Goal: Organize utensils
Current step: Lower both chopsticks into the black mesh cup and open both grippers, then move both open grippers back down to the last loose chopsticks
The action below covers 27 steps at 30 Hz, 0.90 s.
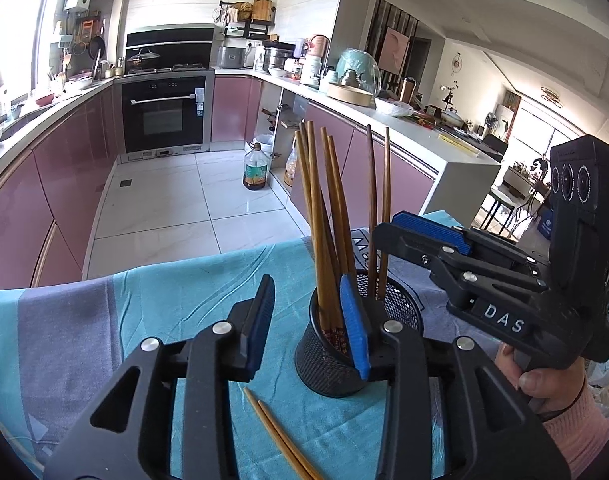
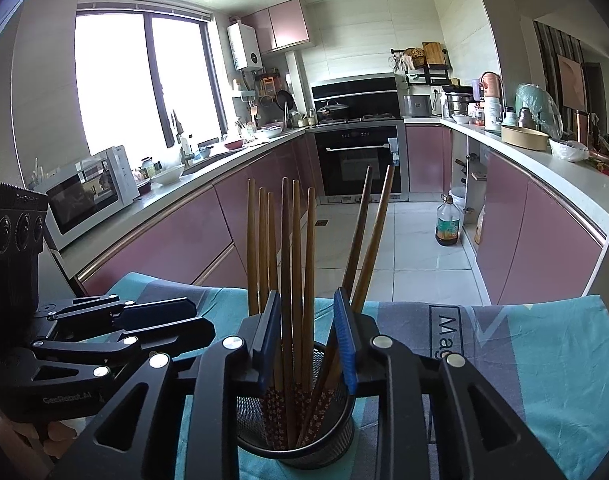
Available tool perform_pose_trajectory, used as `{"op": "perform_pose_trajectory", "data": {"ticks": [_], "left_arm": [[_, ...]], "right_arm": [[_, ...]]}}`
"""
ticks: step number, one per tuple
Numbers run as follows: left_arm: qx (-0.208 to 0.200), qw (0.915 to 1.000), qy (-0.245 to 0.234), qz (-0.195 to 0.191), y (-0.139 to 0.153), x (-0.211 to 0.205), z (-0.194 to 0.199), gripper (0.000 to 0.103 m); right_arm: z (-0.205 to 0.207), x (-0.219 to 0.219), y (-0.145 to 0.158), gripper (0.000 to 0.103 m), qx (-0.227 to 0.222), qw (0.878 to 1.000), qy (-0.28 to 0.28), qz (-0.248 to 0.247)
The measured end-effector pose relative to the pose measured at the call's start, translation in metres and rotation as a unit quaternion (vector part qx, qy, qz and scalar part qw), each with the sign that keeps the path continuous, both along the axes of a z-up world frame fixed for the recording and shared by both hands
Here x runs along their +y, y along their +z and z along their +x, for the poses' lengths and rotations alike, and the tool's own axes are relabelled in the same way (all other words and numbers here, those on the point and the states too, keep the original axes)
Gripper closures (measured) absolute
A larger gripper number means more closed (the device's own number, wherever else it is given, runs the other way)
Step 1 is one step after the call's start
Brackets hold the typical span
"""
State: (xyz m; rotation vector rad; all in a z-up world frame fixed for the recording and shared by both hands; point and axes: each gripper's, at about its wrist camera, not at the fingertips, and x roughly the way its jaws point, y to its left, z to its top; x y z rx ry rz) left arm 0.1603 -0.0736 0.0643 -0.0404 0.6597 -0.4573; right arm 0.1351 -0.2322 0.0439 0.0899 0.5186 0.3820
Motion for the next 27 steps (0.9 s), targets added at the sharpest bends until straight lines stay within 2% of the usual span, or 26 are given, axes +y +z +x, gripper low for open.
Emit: {"op": "perform_pose_trajectory", "data": {"ticks": [3, 6, 9, 16, 27], "left_arm": [[-0.007, 0.9999, 0.007, 0.002, 0.0, 0.004, -0.006, 0.066], [-0.014, 0.9998, 0.015, 0.005, -0.001, 0.009, -0.014, 0.058], [-0.022, 0.9995, 0.023, 0.008, -0.002, 0.014, -0.024, 0.054], [-0.04, 0.9981, 0.044, 0.017, -0.004, 0.03, -0.051, 0.042], [-0.031, 0.9963, 0.07, 0.039, -0.026, 0.042, -0.09, 0.033]], "right_arm": [[-0.004, -0.002, 0.001, 0.078, -0.003, 1.0, 0.001, 0.004], [-0.01, -0.002, 0.001, 0.077, -0.004, 1.0, 0.006, 0.006], [-0.021, -0.001, 0.002, 0.065, -0.008, 1.0, 0.014, 0.007], [-0.056, 0.008, 0.002, 0.065, -0.015, 0.998, 0.053, 0.009], [-0.082, 0.029, -0.034, 0.064, 0.043, 0.994, 0.096, 0.015]]}}
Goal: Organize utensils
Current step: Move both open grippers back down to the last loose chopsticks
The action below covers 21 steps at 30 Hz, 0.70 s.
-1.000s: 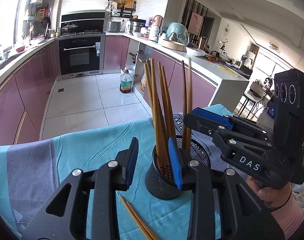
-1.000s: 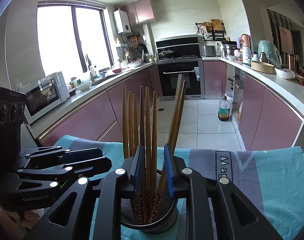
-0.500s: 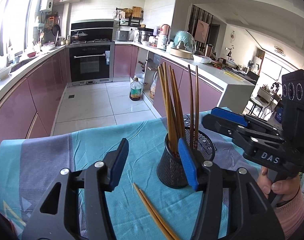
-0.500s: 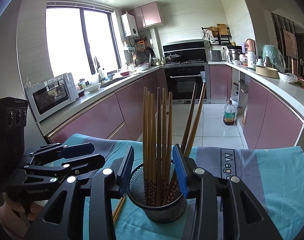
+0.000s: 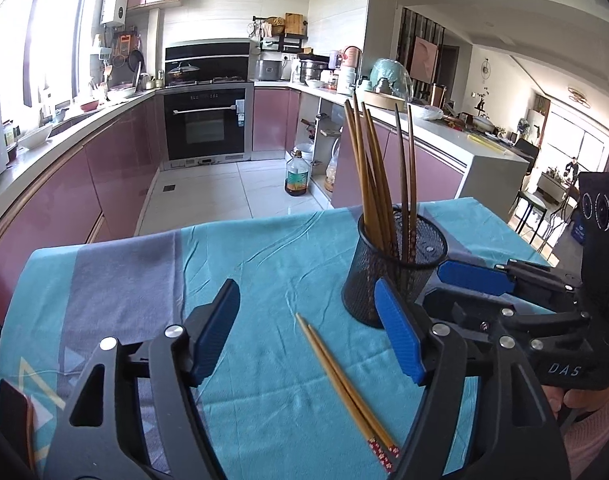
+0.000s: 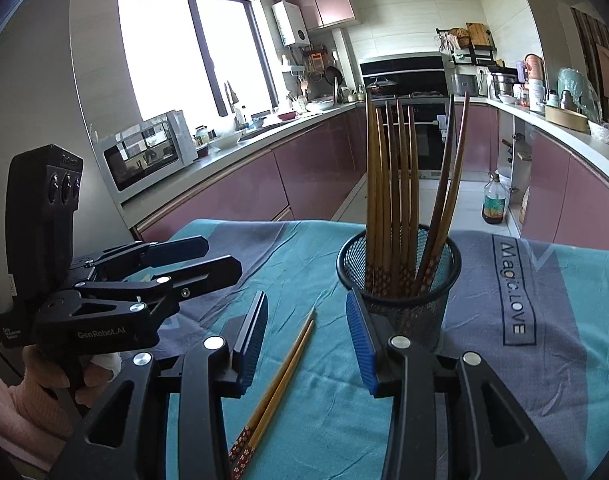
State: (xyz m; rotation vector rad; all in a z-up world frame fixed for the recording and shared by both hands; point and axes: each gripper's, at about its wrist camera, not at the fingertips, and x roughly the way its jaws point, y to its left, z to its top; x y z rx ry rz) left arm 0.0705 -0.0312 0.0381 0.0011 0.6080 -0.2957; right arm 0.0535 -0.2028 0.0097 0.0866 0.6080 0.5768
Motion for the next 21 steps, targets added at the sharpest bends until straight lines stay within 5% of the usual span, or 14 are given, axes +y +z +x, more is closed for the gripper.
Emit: {"op": "perform_pose_trajectory", "data": {"ticks": [21], "left_arm": [[0.078, 0.9966, 0.018, 0.017, -0.06, 0.018, -0.017, 0.028]], "right_arm": [[-0.007, 0.018, -0.053, 0.064, 0.094, 0.995, 0.014, -0.019]]}}
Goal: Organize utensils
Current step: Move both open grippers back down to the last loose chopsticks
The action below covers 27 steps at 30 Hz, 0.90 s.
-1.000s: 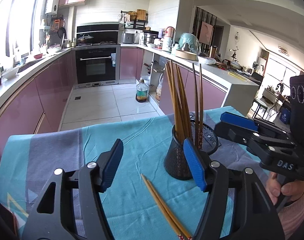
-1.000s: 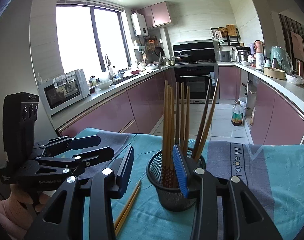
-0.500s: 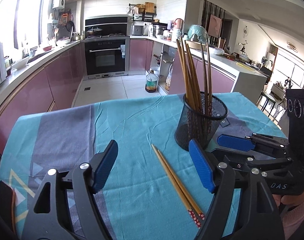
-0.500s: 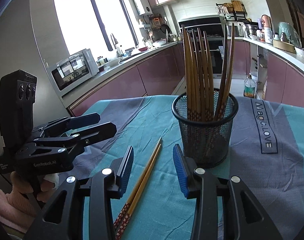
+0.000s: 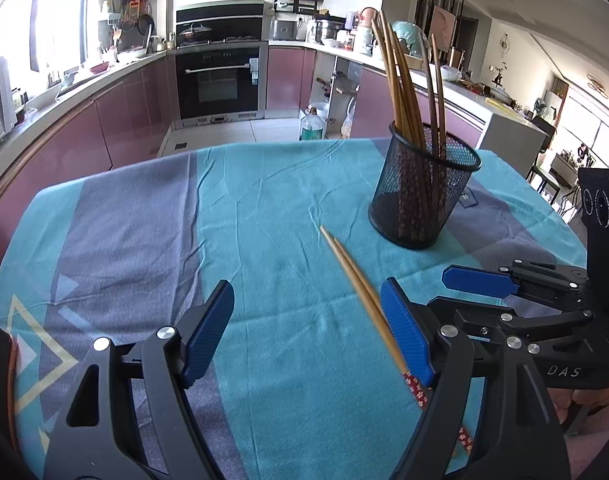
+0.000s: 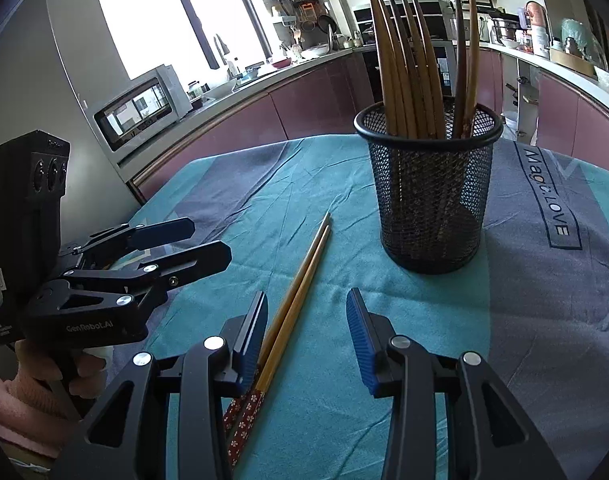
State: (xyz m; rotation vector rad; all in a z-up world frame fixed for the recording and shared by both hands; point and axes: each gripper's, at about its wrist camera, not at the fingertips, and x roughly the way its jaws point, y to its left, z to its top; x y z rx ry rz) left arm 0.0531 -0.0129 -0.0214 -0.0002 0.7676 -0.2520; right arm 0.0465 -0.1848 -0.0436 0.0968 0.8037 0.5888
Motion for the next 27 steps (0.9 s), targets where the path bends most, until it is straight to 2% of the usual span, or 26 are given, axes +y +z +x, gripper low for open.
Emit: {"op": "perform_pose_trajectory", "data": {"ticks": [7, 16, 27], "left_arm": [[0.02, 0.9998, 0.003, -0.003, -0.013, 0.001, 0.002, 0.028], [0.03, 0.9995, 0.003, -0.005, -0.02, 0.002, 0.002, 0.028], [0.036, 0.9993, 0.002, -0.008, -0.025, 0.0, 0.003, 0.028]], "right_arm": [[-0.005, 0.011, -0.011, 0.065, 0.014, 1.0, 0.013, -0.019], [-0.011, 0.015, -0.02, 0.073, 0.026, 0.999, 0.019, -0.04], [-0.014, 0.022, -0.02, 0.076, 0.018, 0.998, 0.022, -0.062]]}}
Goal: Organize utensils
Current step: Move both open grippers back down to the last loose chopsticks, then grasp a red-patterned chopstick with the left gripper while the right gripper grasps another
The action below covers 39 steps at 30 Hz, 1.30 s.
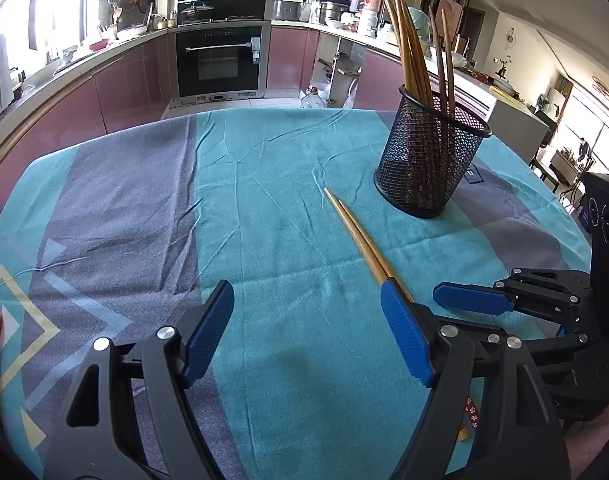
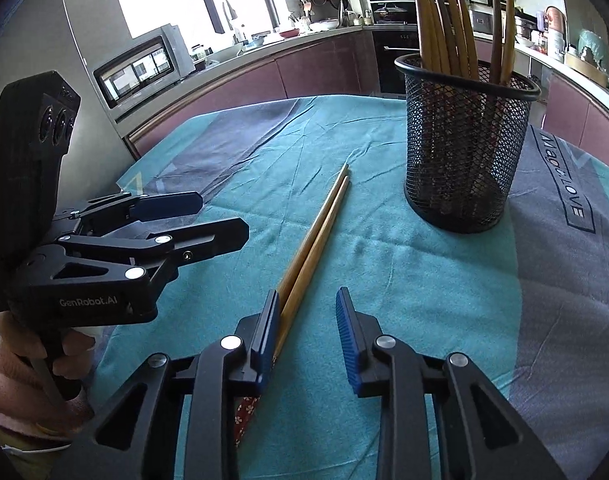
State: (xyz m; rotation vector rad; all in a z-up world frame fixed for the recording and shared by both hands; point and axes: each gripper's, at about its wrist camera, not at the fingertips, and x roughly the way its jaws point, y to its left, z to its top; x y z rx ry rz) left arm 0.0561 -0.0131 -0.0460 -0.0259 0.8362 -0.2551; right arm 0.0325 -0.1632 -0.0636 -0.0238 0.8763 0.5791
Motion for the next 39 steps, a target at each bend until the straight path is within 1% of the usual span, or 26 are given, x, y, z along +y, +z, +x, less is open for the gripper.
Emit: {"op": "perform_pose_trajectory", "data": {"ticks": [3, 5, 7, 12, 15, 16, 17, 21, 23, 25, 29, 34, 37, 38, 39], "left_arm": [[0.001, 1.0, -0.001, 0.0, -0.001, -0.001, 0.0, 0.028], [0.001, 1.0, -0.003, 0.001, -0.002, -0.002, 0.0, 0.028], [0.001, 1.0, -0.006, 0.001, -0.003, -0.003, 0.0, 0.028], [0.008, 0.9992, -0.039, 0.0, -0.007, -0.014, -0.002, 0.029], [0.016, 0.9979, -0.062, 0.003, -0.011, -0.025, -0.003, 0.034], [0.022, 0.9972, -0.071, 0.008, -0.014, -0.03, -0.003, 0.039], [0.026, 0.9965, -0.078, 0.013, -0.016, -0.034, -0.003, 0.041], [0.03, 0.9943, -0.099, 0.024, -0.021, -0.046, -0.006, 0.047], [0.03, 0.9938, -0.104, 0.026, -0.022, -0.05, -0.007, 0.059], [0.031, 0.9936, -0.106, 0.026, -0.022, -0.051, -0.007, 0.067], [0.038, 0.9942, -0.099, 0.018, -0.023, -0.047, -0.007, 0.089], [0.043, 0.9956, -0.081, 0.016, -0.024, -0.034, -0.014, 0.092], [0.046, 0.9957, -0.078, 0.018, -0.023, -0.03, -0.017, 0.092], [0.044, 0.9959, -0.077, 0.019, -0.022, -0.03, -0.017, 0.081], [0.039, 0.9961, -0.076, 0.022, -0.021, -0.03, -0.016, 0.073]], "right_arm": [[0.0, 0.001, 0.0, 0.079, -0.002, 1.0, -0.005, -0.007], [0.001, 0.0, 0.0, 0.083, -0.001, 1.0, -0.011, -0.01], [0.003, -0.004, 0.0, 0.084, 0.002, 1.0, -0.018, -0.008], [0.008, -0.016, -0.001, 0.084, 0.013, 0.999, -0.031, 0.012], [0.011, -0.022, -0.001, 0.084, 0.02, 0.999, -0.038, 0.022], [0.011, -0.023, -0.001, 0.084, 0.021, 0.999, -0.039, 0.024], [0.012, -0.025, -0.001, 0.084, 0.022, 0.999, -0.04, 0.025], [0.014, -0.026, -0.003, 0.084, 0.028, 0.998, -0.039, 0.032], [0.015, -0.025, -0.003, 0.083, 0.028, 0.998, -0.037, 0.03], [0.016, -0.024, -0.003, 0.083, 0.027, 0.999, -0.036, 0.028], [0.019, -0.023, -0.002, 0.083, 0.025, 0.999, -0.034, 0.026], [0.02, -0.021, -0.002, 0.083, 0.022, 0.999, -0.033, 0.022], [0.021, -0.018, -0.002, 0.083, 0.019, 0.999, -0.032, 0.017], [0.022, -0.017, -0.002, 0.083, 0.019, 0.999, -0.031, 0.016], [0.023, -0.016, -0.002, 0.083, 0.019, 0.999, -0.031, 0.016]]}}
